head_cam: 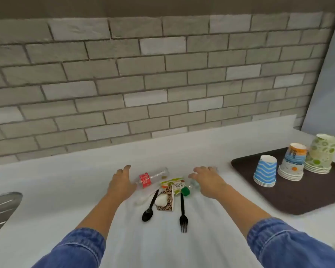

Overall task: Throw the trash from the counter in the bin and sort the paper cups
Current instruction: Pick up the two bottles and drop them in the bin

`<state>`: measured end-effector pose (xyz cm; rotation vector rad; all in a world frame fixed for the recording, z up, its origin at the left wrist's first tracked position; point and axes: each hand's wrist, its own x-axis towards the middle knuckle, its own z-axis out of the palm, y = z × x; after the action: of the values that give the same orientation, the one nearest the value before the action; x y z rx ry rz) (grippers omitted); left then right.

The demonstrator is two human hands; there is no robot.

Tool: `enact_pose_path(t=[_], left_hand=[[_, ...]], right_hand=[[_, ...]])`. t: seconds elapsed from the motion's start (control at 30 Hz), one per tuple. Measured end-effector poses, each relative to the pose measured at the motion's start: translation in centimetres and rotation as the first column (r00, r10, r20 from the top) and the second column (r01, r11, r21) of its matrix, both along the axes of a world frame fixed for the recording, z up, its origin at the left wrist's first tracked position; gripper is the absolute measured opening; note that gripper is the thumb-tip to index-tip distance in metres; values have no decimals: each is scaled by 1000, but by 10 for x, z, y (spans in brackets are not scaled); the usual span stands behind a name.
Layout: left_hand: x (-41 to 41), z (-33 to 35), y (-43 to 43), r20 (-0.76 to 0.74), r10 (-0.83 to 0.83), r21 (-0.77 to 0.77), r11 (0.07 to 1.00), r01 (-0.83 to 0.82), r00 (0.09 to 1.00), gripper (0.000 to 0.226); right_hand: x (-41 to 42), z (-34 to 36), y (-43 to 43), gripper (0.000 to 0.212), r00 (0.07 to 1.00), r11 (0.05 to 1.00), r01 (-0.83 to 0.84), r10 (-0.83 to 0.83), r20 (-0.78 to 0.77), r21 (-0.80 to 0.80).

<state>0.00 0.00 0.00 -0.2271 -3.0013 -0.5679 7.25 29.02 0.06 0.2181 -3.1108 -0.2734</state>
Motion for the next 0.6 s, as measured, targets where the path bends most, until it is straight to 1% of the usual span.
enact_pose_path(t=[0.07,0.13,0.23,0.33,0.4,0.47,0.53,0.6], left_hand=[[-10,-11,-3,66,34,37,999,-37,997,78],[-20,-25,-8,113,42,1,999,-43,993,81],[-39,-40,-11,152,29,-15,1000,-27,988,81],[-50,-53,-11,187,13,54,998,-24,982,75],[-51,-63,-10,177,21,108,993,-41,984,68],[-52,-71,-8,140,39,181,981,-64,989,58],[-52,-77,-7,107,57,236,968,-81,993,48],[-50,-78,-8,67,63,294,952,-80,996,42]], right_hand=[[-9,-12,3,75,999,993,-45,42,23,112],[-17,-28,6,80,996,979,-93,91,19,182],[-36,-44,12,79,996,975,-88,87,18,202],[-49,-53,20,69,995,973,-98,93,31,210],[-51,-49,24,62,997,992,-72,72,5,101],[-49,-40,24,60,996,994,-48,40,-77,-103],[-40,-26,17,61,980,934,-62,-10,-200,-351],[-22,-9,0,62,967,817,-95,-59,-246,-569]])
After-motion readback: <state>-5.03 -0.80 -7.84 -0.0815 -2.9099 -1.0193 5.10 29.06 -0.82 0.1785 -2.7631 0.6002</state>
